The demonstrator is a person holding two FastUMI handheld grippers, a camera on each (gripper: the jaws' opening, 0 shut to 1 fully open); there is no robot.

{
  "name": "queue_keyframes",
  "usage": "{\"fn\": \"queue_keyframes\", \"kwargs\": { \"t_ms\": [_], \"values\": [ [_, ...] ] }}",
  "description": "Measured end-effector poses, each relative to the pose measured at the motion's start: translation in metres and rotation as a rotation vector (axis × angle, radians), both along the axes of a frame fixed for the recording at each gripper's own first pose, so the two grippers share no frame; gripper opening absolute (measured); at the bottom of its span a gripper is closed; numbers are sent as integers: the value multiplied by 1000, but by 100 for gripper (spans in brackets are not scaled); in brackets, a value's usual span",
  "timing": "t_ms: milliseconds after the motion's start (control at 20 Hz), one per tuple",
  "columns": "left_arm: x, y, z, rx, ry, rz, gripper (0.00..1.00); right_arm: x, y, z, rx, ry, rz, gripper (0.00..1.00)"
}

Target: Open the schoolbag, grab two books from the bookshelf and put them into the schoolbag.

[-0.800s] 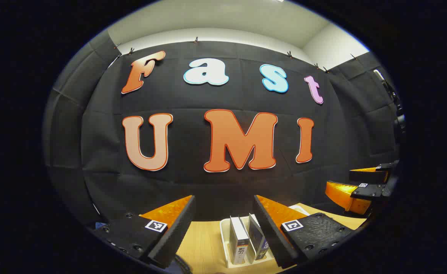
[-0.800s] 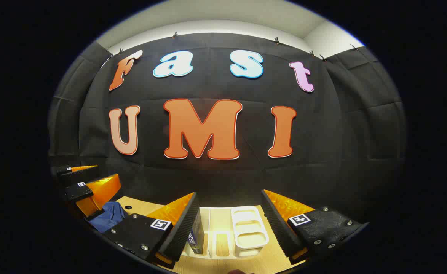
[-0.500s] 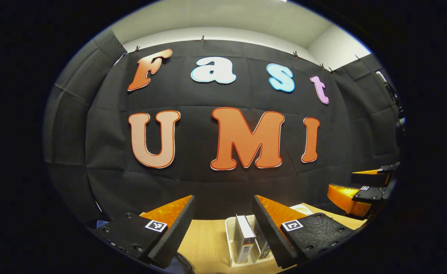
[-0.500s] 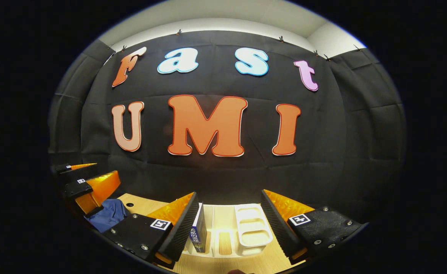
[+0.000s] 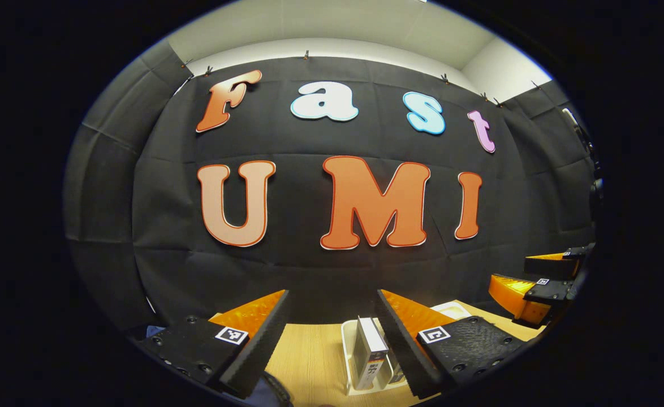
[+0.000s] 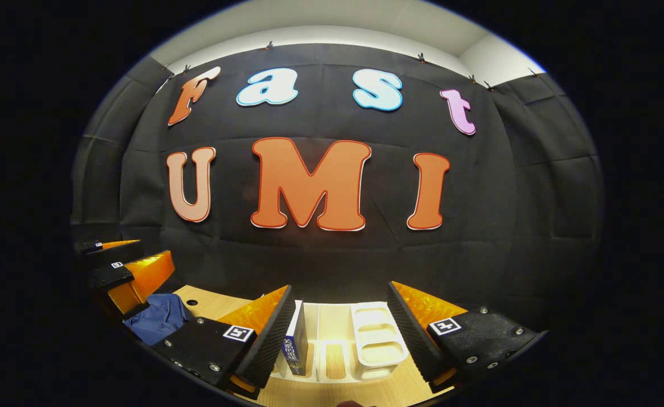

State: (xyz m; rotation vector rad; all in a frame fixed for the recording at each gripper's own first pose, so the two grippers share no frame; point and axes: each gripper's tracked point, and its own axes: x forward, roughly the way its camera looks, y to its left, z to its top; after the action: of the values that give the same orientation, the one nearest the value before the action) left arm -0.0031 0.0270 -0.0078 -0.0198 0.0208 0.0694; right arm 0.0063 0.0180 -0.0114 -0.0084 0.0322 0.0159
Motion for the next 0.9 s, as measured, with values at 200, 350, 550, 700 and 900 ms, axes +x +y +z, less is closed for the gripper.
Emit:
{"fn": "queue_keyframes", "kwargs": {
  "t_ms": [200,350,550,700,900],
  "values": [
    [0,2,-3,-5,12,7,93,1,0,-5,5,16,-1,97],
    [0,1,-3,-4,16,7,93,2,2,-6,1,16,3,97],
    [0,1,-4,-2,20,8,94,0,2,-7,3,16,6,97],
    [-1,1,-5,0,24,9,93,0,3,-6,10,12,9,97],
    [-3,2,-7,-1,31,12,93,-1,4,-6,22,9,14,97]
  ]
}}
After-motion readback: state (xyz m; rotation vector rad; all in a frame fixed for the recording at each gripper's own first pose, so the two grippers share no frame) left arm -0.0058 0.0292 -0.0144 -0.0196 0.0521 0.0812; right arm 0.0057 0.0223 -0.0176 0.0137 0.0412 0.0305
